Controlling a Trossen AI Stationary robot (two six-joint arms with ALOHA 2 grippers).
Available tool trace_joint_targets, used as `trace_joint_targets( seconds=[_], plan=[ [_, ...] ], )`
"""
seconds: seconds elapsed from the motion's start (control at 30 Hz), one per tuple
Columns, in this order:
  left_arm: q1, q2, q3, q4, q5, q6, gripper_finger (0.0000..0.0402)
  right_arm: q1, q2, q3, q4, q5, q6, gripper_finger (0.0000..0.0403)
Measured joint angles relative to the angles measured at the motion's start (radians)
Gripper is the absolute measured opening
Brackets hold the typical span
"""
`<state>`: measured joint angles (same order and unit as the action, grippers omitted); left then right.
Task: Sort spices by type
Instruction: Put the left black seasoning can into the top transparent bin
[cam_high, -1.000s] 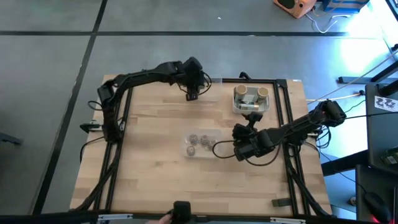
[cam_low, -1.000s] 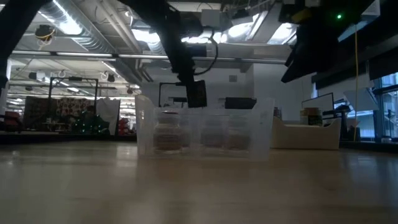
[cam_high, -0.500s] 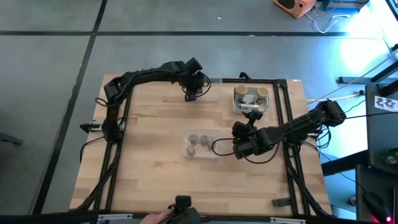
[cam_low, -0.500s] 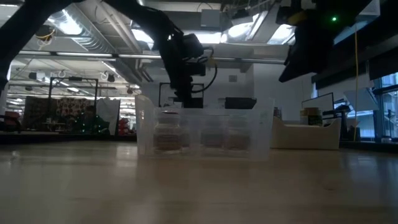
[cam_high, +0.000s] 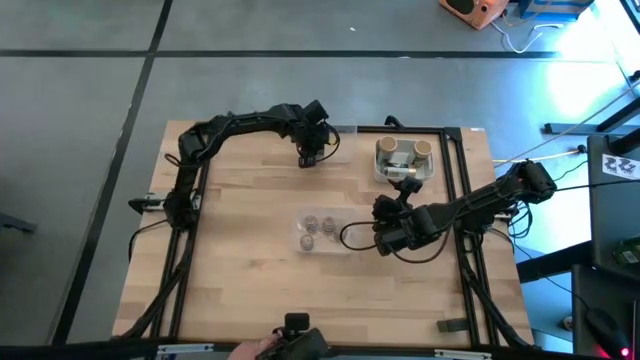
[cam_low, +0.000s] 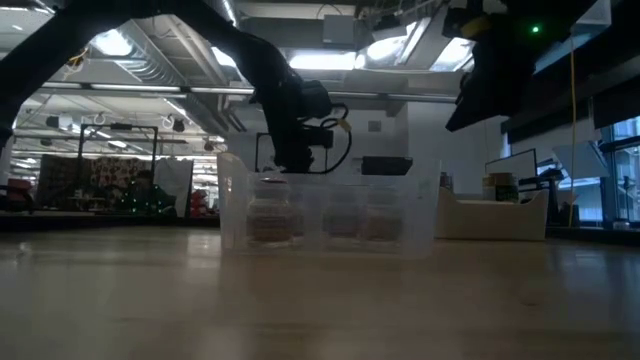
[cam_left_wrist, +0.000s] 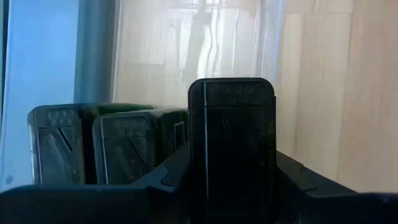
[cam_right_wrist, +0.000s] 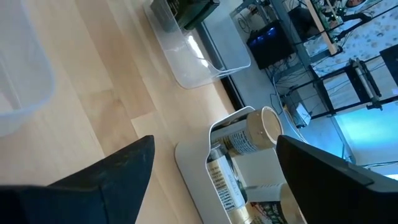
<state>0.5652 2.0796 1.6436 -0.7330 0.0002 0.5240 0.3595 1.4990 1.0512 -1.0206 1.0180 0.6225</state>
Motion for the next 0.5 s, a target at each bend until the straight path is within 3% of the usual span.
trace_joint_targets(
  seconds=[0.3,0.5],
  plan=[
    [-0.006,0.010,0.000,-0.009,-0.004,-0.011,0.0132,0.000,0.001,0.000,0.002,-0.007,0.001,0.0335],
    [-0.023,0.010,0.000,-0.007,-0.032,0.000,0.0180,0.000,0.001,0.000,0.002,-0.008,0.001,0.0335]
  ],
)
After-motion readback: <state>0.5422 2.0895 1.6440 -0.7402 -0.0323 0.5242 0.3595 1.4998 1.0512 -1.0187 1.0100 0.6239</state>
